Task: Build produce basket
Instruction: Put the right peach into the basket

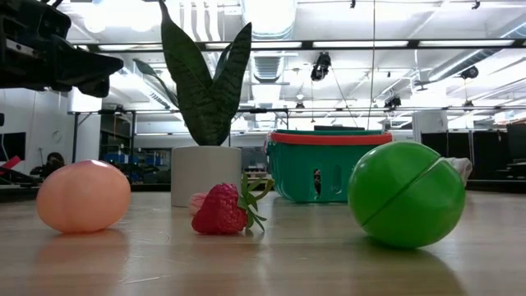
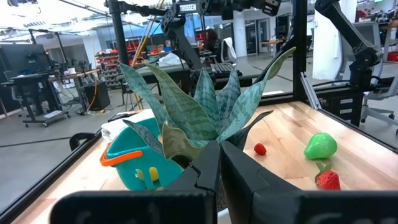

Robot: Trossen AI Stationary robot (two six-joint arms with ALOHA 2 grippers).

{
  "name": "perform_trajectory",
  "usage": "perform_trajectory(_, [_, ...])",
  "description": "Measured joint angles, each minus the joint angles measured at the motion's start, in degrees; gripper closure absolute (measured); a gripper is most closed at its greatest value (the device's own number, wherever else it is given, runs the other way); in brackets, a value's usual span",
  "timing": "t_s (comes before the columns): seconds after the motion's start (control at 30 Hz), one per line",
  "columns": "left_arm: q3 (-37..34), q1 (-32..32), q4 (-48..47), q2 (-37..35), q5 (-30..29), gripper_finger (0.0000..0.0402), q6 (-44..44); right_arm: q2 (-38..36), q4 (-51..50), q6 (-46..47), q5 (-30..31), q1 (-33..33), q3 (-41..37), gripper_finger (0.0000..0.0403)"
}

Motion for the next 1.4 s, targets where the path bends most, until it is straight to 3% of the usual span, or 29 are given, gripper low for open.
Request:
perform_trajectory(0.4, [0.0, 0.0, 0.02, -0.01, 0.0, 0.0402, 0.0, 0.04, 0.09, -1.38, 0.11, 0.02, 0.0, 0.0342])
perform_trajectory(0.53, [0.0, -0.02, 0.02, -0.02, 0.0, 0.0402, 0.0, 0.04, -0.04, -1.08, 2.91, 0.02, 0.0, 0.0342])
perform_trajectory(0.87, [0.0, -0.02, 0.02, -0.04, 0.02, 0.0402, 0.0, 2.23, 0.07, -0.05, 26.47, 0.02, -0.02, 0.0342])
perform_trajectory(1.23, [0.0, -0.01, 0.02, -0.02, 0.01, 0.0402, 0.0, 5.98, 0.37, 3.69, 66.33, -0.22, -0.04, 0.0342])
perform_trajectory(1.4, [0.0, 0.0, 0.02, -0.02, 0.02, 0.0402, 0.0, 5.54, 0.31, 6.94, 67.88, -1.47, -0.09, 0.0342])
